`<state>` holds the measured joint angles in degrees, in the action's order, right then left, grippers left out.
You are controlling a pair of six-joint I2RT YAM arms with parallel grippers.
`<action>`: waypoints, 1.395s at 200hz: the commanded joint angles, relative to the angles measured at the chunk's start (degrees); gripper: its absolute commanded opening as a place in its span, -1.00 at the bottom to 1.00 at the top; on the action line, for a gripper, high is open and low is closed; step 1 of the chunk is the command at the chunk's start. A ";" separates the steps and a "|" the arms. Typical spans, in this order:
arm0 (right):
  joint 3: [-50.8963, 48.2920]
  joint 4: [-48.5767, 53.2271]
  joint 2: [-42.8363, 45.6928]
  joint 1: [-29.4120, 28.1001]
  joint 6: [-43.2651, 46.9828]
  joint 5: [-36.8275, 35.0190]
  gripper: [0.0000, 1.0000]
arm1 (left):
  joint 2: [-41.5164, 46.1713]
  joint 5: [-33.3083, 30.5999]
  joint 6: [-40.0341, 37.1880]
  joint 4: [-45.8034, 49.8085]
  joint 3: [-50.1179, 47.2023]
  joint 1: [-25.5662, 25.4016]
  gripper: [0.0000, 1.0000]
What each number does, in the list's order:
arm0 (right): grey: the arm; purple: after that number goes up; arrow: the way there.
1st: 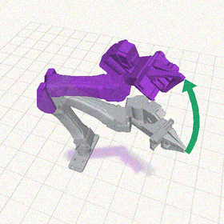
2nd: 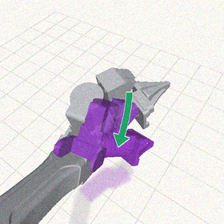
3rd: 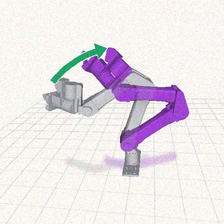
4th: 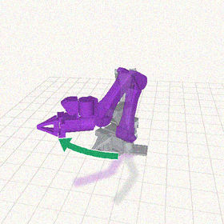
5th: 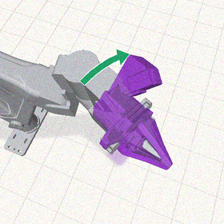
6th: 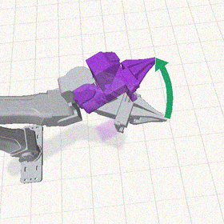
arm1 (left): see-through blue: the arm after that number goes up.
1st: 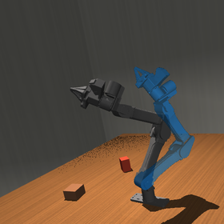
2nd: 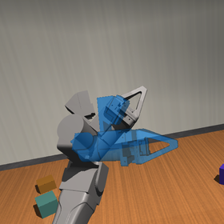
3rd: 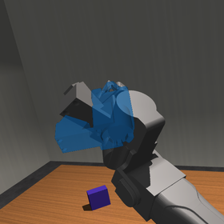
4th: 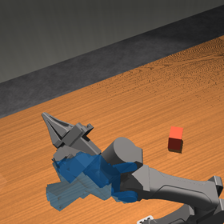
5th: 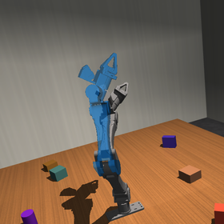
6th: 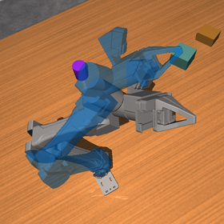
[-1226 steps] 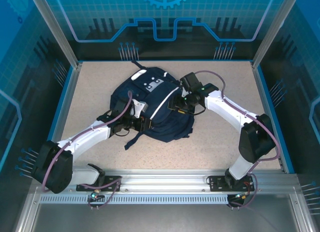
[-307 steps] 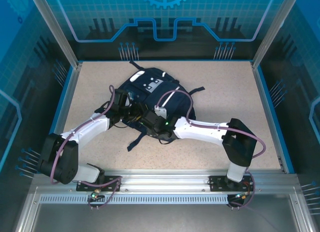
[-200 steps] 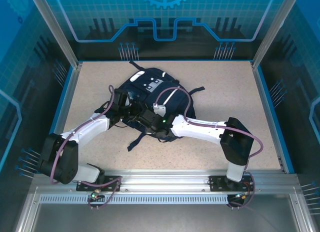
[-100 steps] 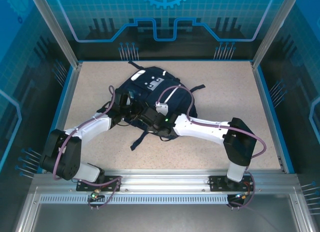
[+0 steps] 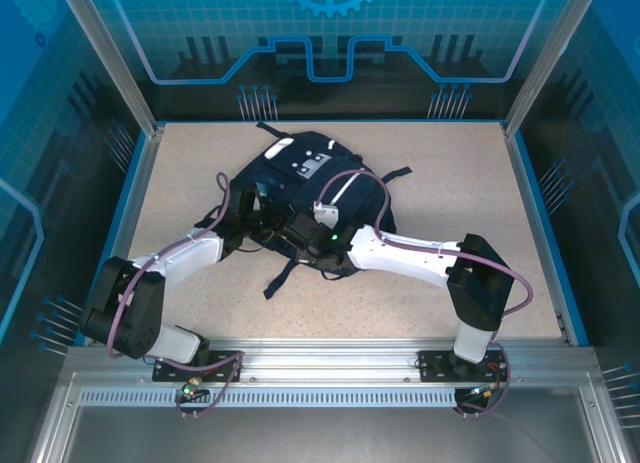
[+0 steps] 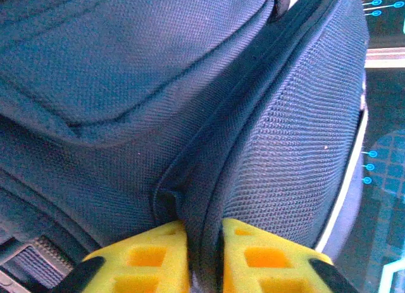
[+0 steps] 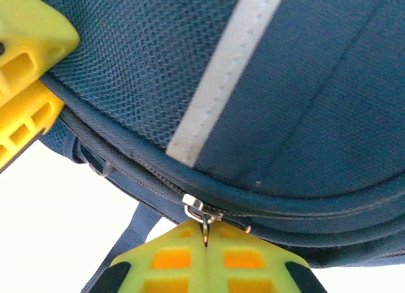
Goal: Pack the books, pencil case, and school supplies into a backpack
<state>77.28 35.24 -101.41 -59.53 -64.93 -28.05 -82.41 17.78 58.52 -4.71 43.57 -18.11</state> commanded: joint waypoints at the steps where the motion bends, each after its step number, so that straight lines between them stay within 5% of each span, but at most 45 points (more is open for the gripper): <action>1: -1.69 6.91 2.97 -0.15 0.20 -2.21 -1.00 | -0.18 -4.74 -1.86 1.44 1.79 0.66 -0.93; 81: -8.19 8.71 9.72 8.96 17.61 -4.56 -1.00 | -0.02 -3.05 -6.17 4.94 2.17 3.16 -1.00; 131: -1.91 4.77 4.86 11.99 38.48 13.33 -1.00 | 1.27 -3.26 -11.48 12.89 4.95 6.52 -1.00; 175: 3.77 -0.04 -1.40 8.99 39.24 24.23 -1.00 | 8.42 -4.62 -12.29 19.56 3.92 12.38 0.05; 192: 7.02 -1.64 -3.98 8.25 38.50 26.44 -1.00 | 12.26 -5.20 -11.45 21.58 2.17 14.13 0.29; 239: 15.17 -2.64 -9.68 6.81 37.68 29.74 -1.00 | 17.34 5.85 -1.45 15.63 -4.42 15.12 0.36; 279: 16.51 -2.49 -11.23 6.20 36.83 30.15 -1.00 | 15.52 9.95 3.21 8.89 -6.58 14.94 0.16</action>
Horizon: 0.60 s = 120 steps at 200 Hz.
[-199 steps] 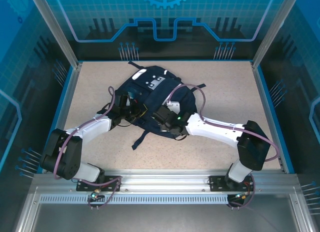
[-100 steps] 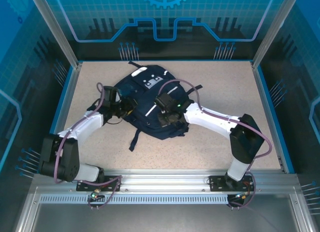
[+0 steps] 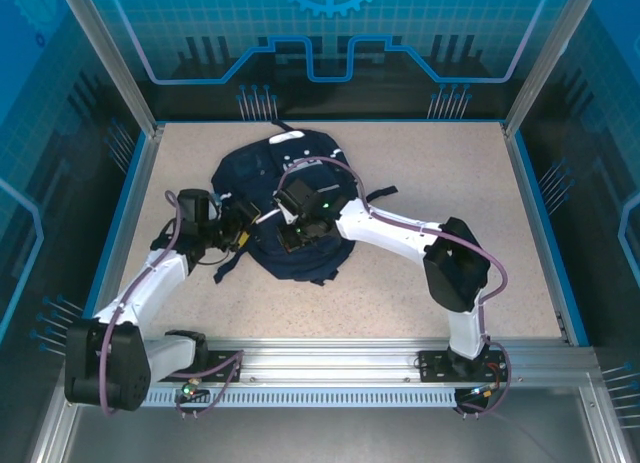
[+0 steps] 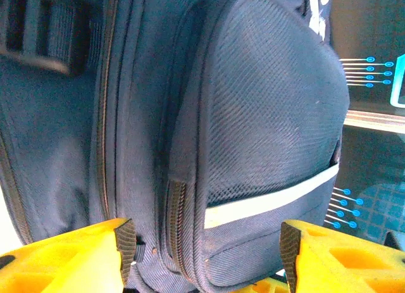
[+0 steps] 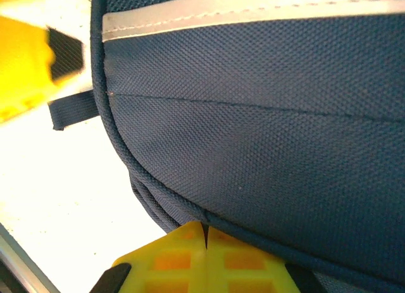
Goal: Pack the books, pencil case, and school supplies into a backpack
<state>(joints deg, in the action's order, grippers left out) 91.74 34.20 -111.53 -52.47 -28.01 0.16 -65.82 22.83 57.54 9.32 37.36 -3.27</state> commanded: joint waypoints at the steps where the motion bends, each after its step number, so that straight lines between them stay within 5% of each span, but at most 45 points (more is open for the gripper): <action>1: 2.04 -1.43 -1.09 -0.87 -0.14 1.94 -1.00 | -1.20 4.88 4.13 -5.17 -0.37 0.10 0.15; 74: -0.49 -1.33 0.71 -0.88 -1.71 -1.19 -1.00 | -7.30 4.79 3.63 -7.84 0.56 -0.07 -0.47; 103: -1.33 1.56 2.54 -0.50 -1.33 -7.33 -1.00 | -7.58 1.87 0.19 -4.05 2.02 -0.07 -1.00; 120: -2.94 3.16 4.40 0.59 0.71 -11.62 -1.00 | -7.21 0.20 -2.17 -2.63 2.42 0.02 -1.00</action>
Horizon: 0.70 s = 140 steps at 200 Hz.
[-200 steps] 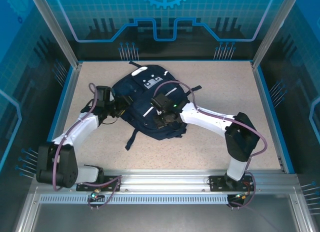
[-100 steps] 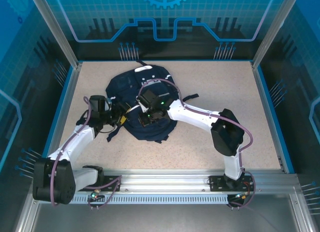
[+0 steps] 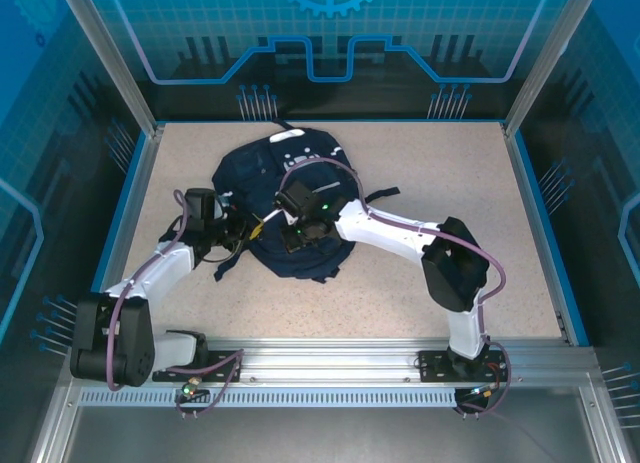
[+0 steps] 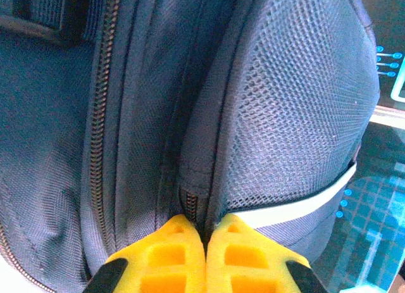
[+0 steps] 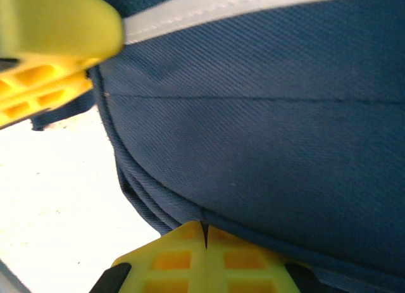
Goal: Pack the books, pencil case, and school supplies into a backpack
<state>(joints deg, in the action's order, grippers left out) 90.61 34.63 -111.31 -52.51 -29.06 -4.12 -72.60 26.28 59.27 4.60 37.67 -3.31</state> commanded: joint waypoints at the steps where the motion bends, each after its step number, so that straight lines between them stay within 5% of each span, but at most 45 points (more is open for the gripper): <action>1: -1.95 2.81 4.35 0.78 1.92 -7.63 -1.00 | -0.39 -3.25 -4.07 2.17 2.17 0.06 -1.00; 68: -8.65 2.17 10.76 16.33 7.50 -8.99 -1.00 | 0.79 -3.78 -6.35 3.51 1.62 0.32 -1.00; 119: -10.00 2.11 12.96 16.48 8.51 -2.14 -1.00 | 0.70 -2.73 -6.38 3.18 2.31 0.32 -1.00; 140: -9.96 2.13 12.24 13.37 11.34 1.70 -0.39 | 0.79 -2.73 -6.61 3.55 2.68 0.32 -1.00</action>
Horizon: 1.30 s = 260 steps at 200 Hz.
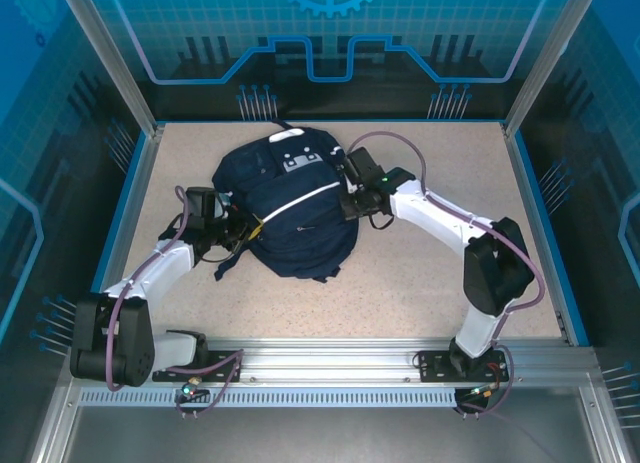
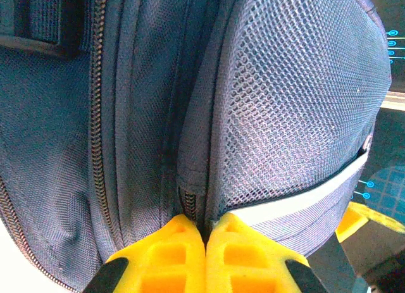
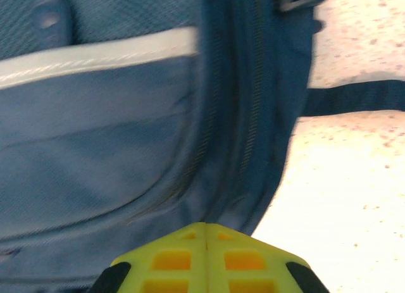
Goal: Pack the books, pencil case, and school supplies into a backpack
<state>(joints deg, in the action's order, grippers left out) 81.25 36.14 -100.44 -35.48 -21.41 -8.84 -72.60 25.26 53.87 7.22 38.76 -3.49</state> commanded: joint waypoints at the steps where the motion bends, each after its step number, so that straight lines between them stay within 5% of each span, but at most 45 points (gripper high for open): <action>1: -0.54 0.61 1.25 -3.91 3.81 6.45 -0.35 | 0.84 -1.74 -1.21 0.94 1.67 0.50 -1.00; 18: 0.75 0.86 -0.40 -6.55 6.31 6.80 0.11 | 0.96 -1.71 -1.13 1.12 1.96 0.50 -1.00; 39: 1.92 -0.27 -1.80 -8.79 8.69 7.44 0.38 | 1.06 -1.61 -1.13 1.38 2.41 0.50 -1.00; 109: 6.91 -1.43 -7.91 -10.20 11.88 7.55 0.51 | 1.41 -0.92 -0.86 1.87 3.41 0.50 -1.00; 175: 6.24 -3.52 -8.69 -12.59 15.10 9.40 0.16 | 1.23 -0.56 -0.45 1.57 3.85 0.50 -1.00; 260: 5.17 -4.56 -7.30 -12.94 13.14 0.64 -0.85 | 1.41 -1.80 -0.57 2.01 3.89 0.50 -1.00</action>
<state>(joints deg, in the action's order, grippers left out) 86.67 32.71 -108.99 -47.97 -7.38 -3.77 -72.58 24.69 53.84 9.30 40.77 -3.20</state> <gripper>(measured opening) 0.117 0.046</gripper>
